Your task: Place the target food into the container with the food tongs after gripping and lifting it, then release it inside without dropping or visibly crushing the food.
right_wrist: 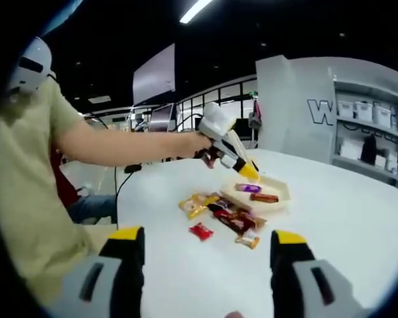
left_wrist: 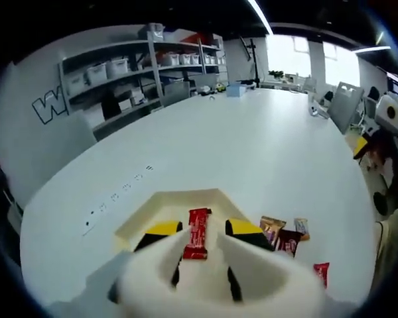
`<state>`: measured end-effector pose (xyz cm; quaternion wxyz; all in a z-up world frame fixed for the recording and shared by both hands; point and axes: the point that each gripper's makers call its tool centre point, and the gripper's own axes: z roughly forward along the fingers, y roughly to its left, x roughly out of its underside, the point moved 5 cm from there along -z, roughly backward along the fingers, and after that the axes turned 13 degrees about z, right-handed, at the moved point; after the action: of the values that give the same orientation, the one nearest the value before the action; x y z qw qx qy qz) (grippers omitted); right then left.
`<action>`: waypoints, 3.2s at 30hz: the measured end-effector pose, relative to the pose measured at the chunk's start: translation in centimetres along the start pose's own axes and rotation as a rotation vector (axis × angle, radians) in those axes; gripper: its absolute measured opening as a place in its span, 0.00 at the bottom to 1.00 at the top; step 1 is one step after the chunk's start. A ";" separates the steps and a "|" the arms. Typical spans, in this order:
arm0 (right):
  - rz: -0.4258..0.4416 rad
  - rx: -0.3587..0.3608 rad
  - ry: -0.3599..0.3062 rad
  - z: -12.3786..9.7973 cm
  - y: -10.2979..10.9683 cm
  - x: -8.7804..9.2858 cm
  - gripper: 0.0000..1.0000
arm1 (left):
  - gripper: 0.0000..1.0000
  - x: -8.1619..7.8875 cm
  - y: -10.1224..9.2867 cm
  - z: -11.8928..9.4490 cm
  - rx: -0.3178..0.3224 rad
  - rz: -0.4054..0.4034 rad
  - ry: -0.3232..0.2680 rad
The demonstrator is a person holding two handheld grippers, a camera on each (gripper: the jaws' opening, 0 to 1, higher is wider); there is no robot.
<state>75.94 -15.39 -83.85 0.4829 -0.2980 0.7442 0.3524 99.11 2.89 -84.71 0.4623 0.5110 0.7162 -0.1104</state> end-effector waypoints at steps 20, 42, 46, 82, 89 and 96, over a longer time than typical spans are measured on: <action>-0.005 -0.006 0.007 0.4 0.4 0.0 0.76 | 0.24 -0.8 -3.9 -2.6 0.057 0.080 -0.034; -0.007 -0.009 0.006 0.4 0.7 0.2 0.76 | 0.24 -0.4 -8.3 -3.8 0.127 0.133 -0.055; -0.009 -0.009 0.004 0.4 0.7 0.1 0.76 | 0.24 -0.2 -8.8 -3.8 0.137 0.136 -0.057; -0.004 -0.004 0.011 0.3 0.6 0.4 0.76 | 0.25 2.8 -11.6 -0.1 0.214 0.202 -0.008; -0.004 -0.003 0.013 0.3 0.5 0.4 0.76 | 0.25 2.9 -11.7 -0.2 0.218 0.197 -0.006; -0.004 -0.006 0.016 0.4 0.6 0.4 0.76 | 0.25 3.0 -12.0 -0.7 0.238 0.202 0.006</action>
<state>75.50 -14.76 -84.23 0.4768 -0.3037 0.7463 0.3514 88.55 -0.20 -90.42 0.4049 0.6321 0.6443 -0.1458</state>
